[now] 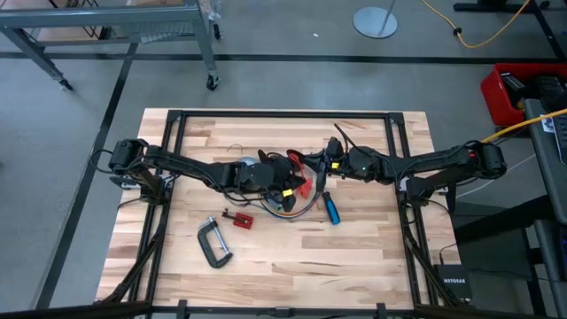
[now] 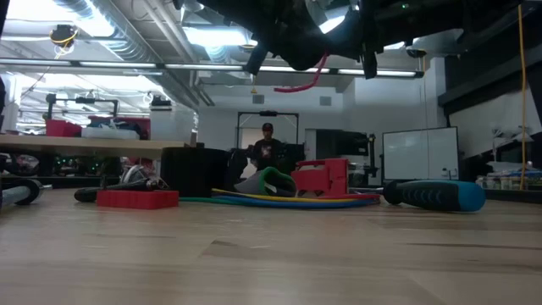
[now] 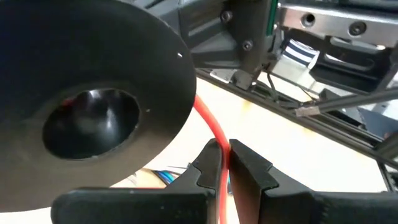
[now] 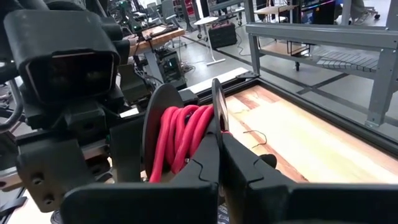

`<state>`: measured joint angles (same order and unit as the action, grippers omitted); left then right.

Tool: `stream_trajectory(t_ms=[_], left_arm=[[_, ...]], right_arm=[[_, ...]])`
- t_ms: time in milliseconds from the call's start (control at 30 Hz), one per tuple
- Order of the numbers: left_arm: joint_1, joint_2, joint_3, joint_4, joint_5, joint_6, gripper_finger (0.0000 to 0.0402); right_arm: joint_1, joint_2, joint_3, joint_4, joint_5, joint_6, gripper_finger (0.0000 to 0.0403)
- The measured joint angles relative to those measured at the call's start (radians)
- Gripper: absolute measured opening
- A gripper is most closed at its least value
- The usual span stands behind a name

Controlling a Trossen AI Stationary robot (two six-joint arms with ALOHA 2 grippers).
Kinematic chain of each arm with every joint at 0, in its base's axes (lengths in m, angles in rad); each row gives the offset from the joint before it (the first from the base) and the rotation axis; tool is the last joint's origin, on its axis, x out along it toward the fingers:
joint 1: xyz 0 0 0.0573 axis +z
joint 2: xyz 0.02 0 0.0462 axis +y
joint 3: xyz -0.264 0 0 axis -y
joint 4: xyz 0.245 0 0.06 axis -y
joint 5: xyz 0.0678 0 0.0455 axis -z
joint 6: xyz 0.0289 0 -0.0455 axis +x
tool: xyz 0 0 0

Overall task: Coil cords
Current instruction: Coil the red wire cable onto the black spool

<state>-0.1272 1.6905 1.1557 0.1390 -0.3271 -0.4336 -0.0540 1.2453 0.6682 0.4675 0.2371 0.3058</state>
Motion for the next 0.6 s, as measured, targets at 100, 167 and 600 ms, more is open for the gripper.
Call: stream_trajectory(t_ms=[100, 167, 600], left_arm=[[0.0, 0.0, 0.0, -0.008, 0.035, 0.021, 0.0018], [0.0, 0.0, 0.0, -0.024, 0.047, 0.022, 0.0018], [-0.001, 0.0, 0.0, -0.053, 0.06, 0.116, 0.0018]], right_arm=[[0.0, 0.0, 0.0, 0.0, -0.006, 0.0, 0.0002], [0.0, 0.0, 0.0, 0.0, -0.014, 0.0, 0.0001], [0.0, 0.0, 0.001, 0.003, -0.024, 0.0, 0.0001]])
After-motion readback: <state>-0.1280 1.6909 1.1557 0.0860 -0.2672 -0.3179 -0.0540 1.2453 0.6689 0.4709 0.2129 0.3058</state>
